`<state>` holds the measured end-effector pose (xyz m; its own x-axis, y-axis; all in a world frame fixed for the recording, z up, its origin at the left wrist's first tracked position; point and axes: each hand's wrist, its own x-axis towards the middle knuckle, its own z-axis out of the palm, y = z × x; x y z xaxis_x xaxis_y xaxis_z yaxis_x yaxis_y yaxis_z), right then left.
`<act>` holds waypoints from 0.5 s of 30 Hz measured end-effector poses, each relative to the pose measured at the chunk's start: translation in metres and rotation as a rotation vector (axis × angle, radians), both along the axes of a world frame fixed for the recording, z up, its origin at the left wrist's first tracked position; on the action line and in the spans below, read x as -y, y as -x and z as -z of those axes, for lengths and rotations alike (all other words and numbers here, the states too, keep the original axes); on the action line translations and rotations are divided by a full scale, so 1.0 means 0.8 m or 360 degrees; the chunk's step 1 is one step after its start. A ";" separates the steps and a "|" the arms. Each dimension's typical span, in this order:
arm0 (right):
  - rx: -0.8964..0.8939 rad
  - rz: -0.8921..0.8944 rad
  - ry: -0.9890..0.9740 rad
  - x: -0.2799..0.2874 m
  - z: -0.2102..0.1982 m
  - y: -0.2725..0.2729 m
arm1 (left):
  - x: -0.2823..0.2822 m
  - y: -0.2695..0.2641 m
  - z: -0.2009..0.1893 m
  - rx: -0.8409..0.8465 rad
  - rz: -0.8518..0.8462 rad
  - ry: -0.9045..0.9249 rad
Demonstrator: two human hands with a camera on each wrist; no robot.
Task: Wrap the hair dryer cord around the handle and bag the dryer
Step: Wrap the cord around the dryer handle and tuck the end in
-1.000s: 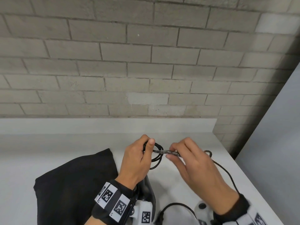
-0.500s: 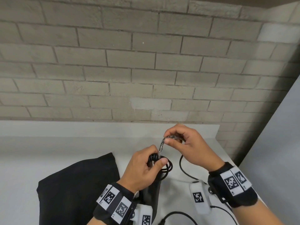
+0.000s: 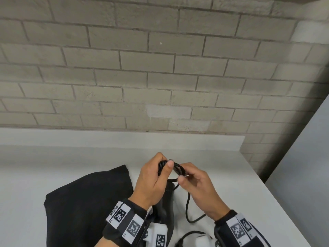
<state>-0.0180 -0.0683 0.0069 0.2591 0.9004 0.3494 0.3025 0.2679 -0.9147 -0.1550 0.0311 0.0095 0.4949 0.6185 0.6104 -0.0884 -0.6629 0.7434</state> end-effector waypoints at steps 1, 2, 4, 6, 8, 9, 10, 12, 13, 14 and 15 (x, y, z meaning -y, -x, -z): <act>0.0061 0.0006 0.0014 0.001 0.002 0.002 | 0.000 0.000 -0.001 -0.0018 -0.0011 0.0001; 0.0100 0.0025 0.0030 0.000 0.002 0.002 | -0.001 0.000 -0.001 -0.0032 -0.0010 0.0002; 0.0124 0.0053 0.0032 -0.002 0.002 0.002 | -0.001 -0.002 0.000 -0.0051 0.0002 -0.0001; 0.0143 0.0054 0.0035 -0.004 0.000 0.001 | 0.000 -0.005 0.000 -0.0069 0.0002 -0.0002; 0.0166 0.0054 0.0053 -0.004 -0.001 0.000 | 0.000 -0.008 0.001 -0.0085 -0.0008 0.0021; 0.0162 0.0064 0.0061 -0.004 -0.001 0.001 | 0.001 -0.010 0.002 -0.0088 -0.0021 0.0032; 0.0153 0.0095 0.0059 -0.004 0.000 0.004 | 0.000 -0.010 0.003 -0.0085 -0.0041 0.0037; 0.0181 0.0310 0.0000 -0.003 0.004 0.010 | -0.001 -0.012 0.005 -0.0071 -0.0097 0.0048; 0.0257 0.0520 -0.0071 -0.003 0.007 0.015 | 0.000 -0.013 0.005 -0.0068 -0.0126 0.0058; 0.0362 0.0734 -0.0174 -0.003 0.009 0.020 | 0.001 -0.014 0.005 -0.0071 -0.0149 0.0066; 0.0496 0.0886 -0.0295 -0.004 0.012 0.026 | 0.003 -0.015 0.004 -0.0081 -0.0167 0.0065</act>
